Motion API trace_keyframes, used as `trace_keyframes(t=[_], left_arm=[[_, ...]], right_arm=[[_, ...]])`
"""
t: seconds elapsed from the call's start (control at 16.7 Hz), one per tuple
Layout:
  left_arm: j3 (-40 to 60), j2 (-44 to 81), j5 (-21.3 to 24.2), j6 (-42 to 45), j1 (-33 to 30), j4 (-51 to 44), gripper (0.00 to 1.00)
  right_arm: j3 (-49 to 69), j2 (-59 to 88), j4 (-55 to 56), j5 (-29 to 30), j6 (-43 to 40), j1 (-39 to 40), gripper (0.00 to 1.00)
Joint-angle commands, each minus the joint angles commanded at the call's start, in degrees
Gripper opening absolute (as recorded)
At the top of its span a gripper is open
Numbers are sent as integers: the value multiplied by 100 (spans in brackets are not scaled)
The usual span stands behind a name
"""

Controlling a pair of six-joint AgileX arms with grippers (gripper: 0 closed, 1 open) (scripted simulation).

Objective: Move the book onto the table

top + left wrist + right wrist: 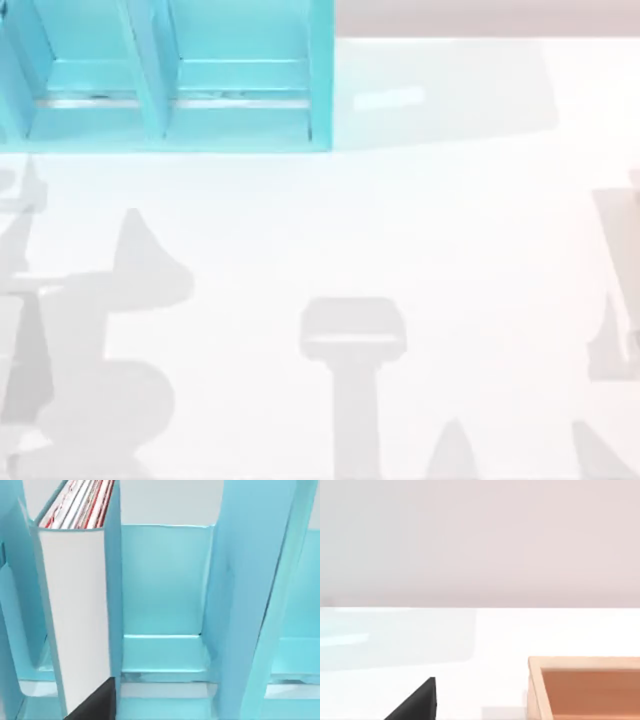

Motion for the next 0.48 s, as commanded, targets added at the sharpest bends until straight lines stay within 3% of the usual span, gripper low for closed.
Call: trace_keyframes(t=[0.24, 0.48], left_arm=[[809, 1740, 465, 88, 428, 962, 100], [1362, 2693, 730, 149, 688, 1604, 100]], right_arm=[[0, 0, 0, 0, 0, 0, 100], [0, 0, 0, 0, 0, 0, 100]])
